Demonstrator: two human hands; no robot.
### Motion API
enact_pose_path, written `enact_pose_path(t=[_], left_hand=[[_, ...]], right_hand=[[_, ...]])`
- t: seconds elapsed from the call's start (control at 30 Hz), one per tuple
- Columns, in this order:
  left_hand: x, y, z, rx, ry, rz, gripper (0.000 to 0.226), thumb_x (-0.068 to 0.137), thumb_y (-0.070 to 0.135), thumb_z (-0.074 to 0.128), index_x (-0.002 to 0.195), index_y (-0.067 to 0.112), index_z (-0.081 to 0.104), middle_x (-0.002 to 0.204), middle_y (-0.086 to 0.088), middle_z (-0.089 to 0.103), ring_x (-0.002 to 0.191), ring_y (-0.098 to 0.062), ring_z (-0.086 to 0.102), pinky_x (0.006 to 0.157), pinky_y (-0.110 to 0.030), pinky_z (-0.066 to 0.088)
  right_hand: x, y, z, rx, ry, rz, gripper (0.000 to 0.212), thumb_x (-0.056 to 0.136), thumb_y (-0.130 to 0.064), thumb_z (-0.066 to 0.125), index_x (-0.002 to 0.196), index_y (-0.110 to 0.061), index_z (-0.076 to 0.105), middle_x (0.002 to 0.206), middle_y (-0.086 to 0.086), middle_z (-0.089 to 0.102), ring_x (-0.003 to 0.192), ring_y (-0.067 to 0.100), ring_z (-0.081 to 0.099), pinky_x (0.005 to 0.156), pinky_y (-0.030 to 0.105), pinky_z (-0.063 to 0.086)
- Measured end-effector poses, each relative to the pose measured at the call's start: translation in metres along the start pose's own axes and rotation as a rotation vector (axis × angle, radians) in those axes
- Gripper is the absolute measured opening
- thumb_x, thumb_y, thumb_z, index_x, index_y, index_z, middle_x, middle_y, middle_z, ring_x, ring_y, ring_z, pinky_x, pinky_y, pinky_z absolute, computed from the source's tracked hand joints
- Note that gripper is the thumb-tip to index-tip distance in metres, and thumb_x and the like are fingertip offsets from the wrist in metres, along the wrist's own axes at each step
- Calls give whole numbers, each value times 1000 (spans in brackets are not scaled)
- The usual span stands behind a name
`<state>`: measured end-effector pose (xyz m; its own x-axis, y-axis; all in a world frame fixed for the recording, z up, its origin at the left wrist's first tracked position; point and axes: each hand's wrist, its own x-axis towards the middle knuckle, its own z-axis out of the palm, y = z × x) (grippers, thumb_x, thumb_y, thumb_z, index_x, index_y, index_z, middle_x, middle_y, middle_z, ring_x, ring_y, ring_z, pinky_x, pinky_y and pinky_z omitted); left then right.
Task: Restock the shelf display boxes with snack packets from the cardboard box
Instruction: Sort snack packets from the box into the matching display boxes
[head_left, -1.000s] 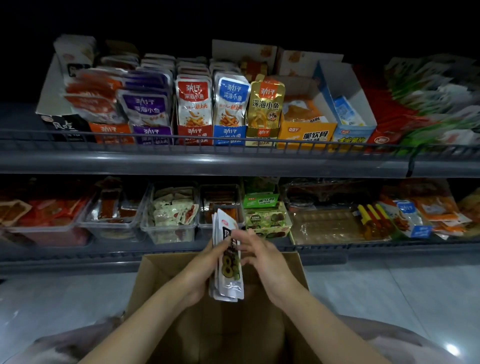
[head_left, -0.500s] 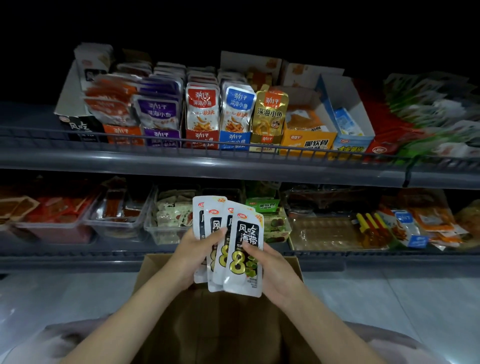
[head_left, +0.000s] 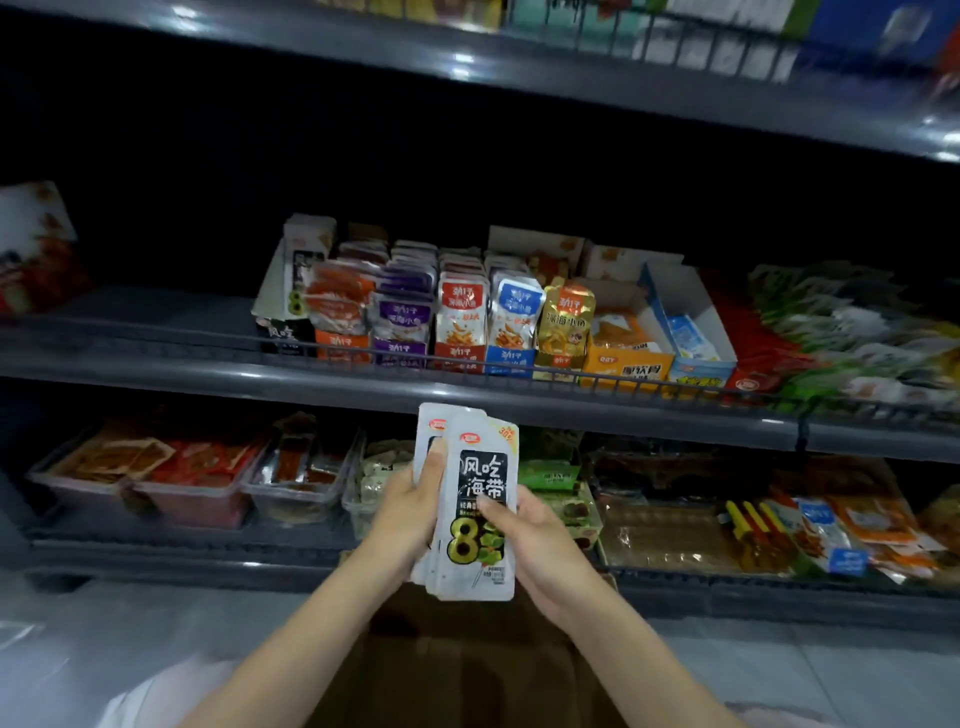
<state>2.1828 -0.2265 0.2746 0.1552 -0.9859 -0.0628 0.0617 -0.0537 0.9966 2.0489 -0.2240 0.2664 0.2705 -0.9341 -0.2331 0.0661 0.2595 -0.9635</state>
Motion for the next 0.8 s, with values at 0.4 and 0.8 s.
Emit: enact_pose_path(t=[0.4,0.8], left_hand=[[-10,72,-70,228,-229,402,50,94,36,47,143,33,32,134,19,52,123,5,48,102,-19,42],[16,105,-147,166,-205,417,34,95,33,45,129,32,45,114,7,66,103,-6,65,73,-27,57]], right_hand=[[12,-98,91,-71,15,-315,20,100,-25,45,120,-29,48,115,-6,66,107,12,63,94,36,52],[61,-192,123,-707,-309,-544,72,78,-6,76,130,-33,35,116,3,62,93,11,69,72,27,59]])
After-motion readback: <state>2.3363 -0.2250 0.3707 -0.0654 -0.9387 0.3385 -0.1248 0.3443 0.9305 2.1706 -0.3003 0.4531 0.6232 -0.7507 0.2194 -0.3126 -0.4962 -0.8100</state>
